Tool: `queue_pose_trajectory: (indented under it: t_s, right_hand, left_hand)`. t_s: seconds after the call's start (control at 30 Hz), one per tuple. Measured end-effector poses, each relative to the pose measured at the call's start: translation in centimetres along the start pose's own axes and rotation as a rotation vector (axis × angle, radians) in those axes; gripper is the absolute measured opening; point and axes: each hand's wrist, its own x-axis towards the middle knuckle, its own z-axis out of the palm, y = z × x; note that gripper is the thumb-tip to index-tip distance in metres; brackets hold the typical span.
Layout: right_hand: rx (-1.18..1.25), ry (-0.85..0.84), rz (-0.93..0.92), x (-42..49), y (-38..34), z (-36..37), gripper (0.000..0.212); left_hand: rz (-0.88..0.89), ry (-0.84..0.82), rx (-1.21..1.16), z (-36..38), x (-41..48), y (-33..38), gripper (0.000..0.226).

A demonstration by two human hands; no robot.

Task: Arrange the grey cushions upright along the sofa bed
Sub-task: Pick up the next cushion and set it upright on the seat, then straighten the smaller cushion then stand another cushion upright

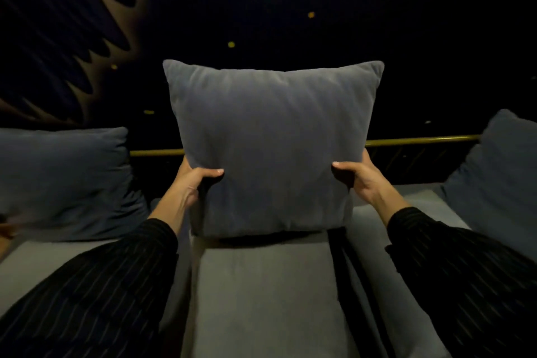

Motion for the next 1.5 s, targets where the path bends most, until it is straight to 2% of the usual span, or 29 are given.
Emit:
queue_pose_trajectory:
  t_s: [0.2,0.37,0.43,0.5,0.53,0.6,0.67,0.7,0.8,0.93,1.03,1.2,1.3,1.37,1.43,1.5]
  right_hand:
    - [0.037,0.003,0.035,3.9,3.5,3.0,0.078]
    - [0.155,0.027,0.082,7.4,5.4,3.5,0.068]
    - [0.088,0.019,0.107,8.6,6.3,3.6,0.081]
    - [-0.056,0.018,0.162,9.0,8.0,3.4,0.106]
    - [-0.123,0.025,0.196,9.0,8.9,3.3,0.110]
    - [-0.174,0.051,0.220,8.7,10.9,3.2,0.094]
    - [-0.163,0.112,0.189,9.2,12.1,3.4,0.083]
    - [-0.167,0.134,0.166,9.6,12.2,3.5,0.086]
    - [-0.242,0.219,0.127,10.5,11.7,4.2,0.097]
    - [-0.282,0.302,0.050,9.5,12.6,5.4,0.078]
    - [-0.297,0.215,0.103,7.2,14.9,5.1,0.069]
    - [-0.583,-0.021,0.337,2.7,16.4,0.1,0.080]
    - [-0.870,-0.146,0.474,0.2,15.1,-6.3,0.082]
    - [-0.952,-0.099,0.517,-1.1,13.8,-11.5,0.071]
    - [-0.969,0.032,0.533,-2.0,11.9,-17.1,0.054]
    - [-0.960,0.192,0.533,-2.9,9.8,-22.8,0.049]
  left_hand:
    - [0.016,0.152,-0.035,-2.5,2.9,-1.9,0.096]
    - [0.008,0.175,-0.065,-3.5,6.4,-3.0,0.095]
    - [-0.036,0.113,-0.012,-4.1,7.3,-4.5,0.094]
    - [-0.131,0.043,0.018,-4.7,7.4,-6.7,0.095]
    - [-0.197,0.030,0.018,-5.0,7.3,-7.8,0.104]
    - [-0.284,0.065,0.001,-4.9,7.4,-9.5,0.127]
    - [-0.255,0.144,-0.005,-4.1,8.1,-10.1,0.137]
    - [-0.234,0.189,-0.001,-3.5,8.5,-9.8,0.135]
    - [-0.220,0.386,0.064,-1.5,9.3,-9.7,0.110]
    - [-0.189,0.609,0.225,1.9,7.7,-11.1,0.095]
    - [-0.186,0.648,0.337,5.2,4.9,-12.8,0.084]
    - [-0.297,0.372,0.568,11.3,-0.4,-17.3,0.084]
    - [-0.391,0.166,0.682,15.8,-3.2,-19.9,0.066]
    - [-0.435,-0.010,0.730,19.6,-4.6,-21.4,0.058]
    - [-0.469,-0.164,0.734,23.7,-5.8,-22.6,0.059]
    - [-0.475,-0.273,0.742,27.9,-6.8,-23.8,0.065]
